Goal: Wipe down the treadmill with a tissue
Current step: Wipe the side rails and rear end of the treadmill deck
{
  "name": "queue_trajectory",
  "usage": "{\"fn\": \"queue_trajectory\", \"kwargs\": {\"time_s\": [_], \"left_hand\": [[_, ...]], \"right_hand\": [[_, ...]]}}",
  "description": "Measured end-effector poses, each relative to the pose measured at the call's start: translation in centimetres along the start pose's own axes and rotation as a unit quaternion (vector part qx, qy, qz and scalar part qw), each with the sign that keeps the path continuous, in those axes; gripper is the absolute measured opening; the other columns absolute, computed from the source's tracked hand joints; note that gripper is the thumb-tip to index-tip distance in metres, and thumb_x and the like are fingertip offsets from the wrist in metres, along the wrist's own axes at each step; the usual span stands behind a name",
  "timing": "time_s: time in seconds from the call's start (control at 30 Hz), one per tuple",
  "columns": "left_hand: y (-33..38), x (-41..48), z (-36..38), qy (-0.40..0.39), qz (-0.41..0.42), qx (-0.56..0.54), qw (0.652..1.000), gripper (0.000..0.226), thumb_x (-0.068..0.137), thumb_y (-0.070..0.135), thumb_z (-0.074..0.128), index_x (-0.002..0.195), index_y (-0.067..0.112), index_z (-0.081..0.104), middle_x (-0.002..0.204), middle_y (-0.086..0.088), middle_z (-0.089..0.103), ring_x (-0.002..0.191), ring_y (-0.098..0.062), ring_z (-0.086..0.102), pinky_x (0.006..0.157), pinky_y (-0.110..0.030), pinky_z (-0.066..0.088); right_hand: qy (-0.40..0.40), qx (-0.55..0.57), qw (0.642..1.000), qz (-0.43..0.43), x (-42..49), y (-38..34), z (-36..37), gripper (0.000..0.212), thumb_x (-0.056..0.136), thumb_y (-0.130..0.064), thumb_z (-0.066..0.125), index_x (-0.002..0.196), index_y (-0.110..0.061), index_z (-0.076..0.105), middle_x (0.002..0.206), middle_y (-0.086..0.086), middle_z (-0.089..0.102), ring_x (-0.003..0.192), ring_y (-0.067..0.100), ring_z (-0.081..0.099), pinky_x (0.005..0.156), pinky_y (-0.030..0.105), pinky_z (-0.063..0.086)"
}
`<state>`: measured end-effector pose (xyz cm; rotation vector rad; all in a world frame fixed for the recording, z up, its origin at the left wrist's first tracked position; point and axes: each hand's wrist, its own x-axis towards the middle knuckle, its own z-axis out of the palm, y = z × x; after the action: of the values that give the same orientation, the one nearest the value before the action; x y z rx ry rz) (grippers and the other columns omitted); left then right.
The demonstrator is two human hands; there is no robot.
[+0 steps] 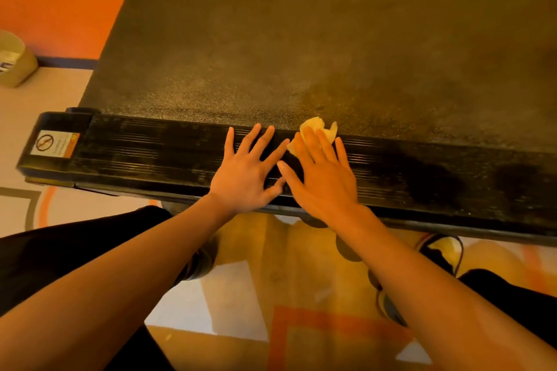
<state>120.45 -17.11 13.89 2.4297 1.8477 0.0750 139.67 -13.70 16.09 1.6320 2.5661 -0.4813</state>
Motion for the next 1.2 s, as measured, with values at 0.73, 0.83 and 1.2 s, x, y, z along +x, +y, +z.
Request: {"fn": "queue_trajectory", "kwargs": {"time_s": [0.73, 0.83, 1.2], "left_hand": [[0.2, 0.1, -0.4, -0.008, -0.005, 0.020, 1.000, 0.074, 0.100, 0.066, 0.028, 0.163, 0.027, 0.031, 0.167, -0.014, 0.029, 0.156, -0.038, 0.021, 0.120, -0.073, 0.011], [0.2, 0.1, -0.2, -0.003, -0.006, 0.019, 1.000, 0.073, 0.100, 0.065, 0.028, 0.162, 0.027, 0.031, 0.167, -0.013, 0.029, 0.156, -0.038, 0.022, 0.120, -0.074, 0.012], [0.2, 0.0, -0.3, -0.012, -0.010, 0.001, 1.000, 0.077, 0.099, 0.072, 0.018, 0.163, 0.030, 0.030, 0.169, -0.011, 0.027, 0.158, -0.035, 0.017, 0.121, -0.073, 0.009]], "right_hand": [[0.028, 0.000, 0.999, 0.043, -3.4, 9.0, -1.4, 0.095, 0.094, -0.079, -0.004, 0.167, -0.019, 0.011, 0.174, 0.001, 0.004, 0.160, 0.015, -0.006, 0.129, 0.046, -0.007], [-0.004, -0.036, 0.993, 0.115, -6.0, 14.7, -2.6, 0.101, 0.087, -0.083, -0.015, 0.166, -0.021, -0.001, 0.174, -0.002, -0.009, 0.158, 0.011, -0.016, 0.128, 0.046, -0.011], [-0.003, 0.035, 0.999, 0.016, -1.0, -1.6, 0.1, 0.097, 0.089, -0.076, -0.012, 0.166, -0.018, 0.002, 0.173, 0.004, -0.010, 0.158, 0.020, -0.019, 0.128, 0.046, -0.013]]}}
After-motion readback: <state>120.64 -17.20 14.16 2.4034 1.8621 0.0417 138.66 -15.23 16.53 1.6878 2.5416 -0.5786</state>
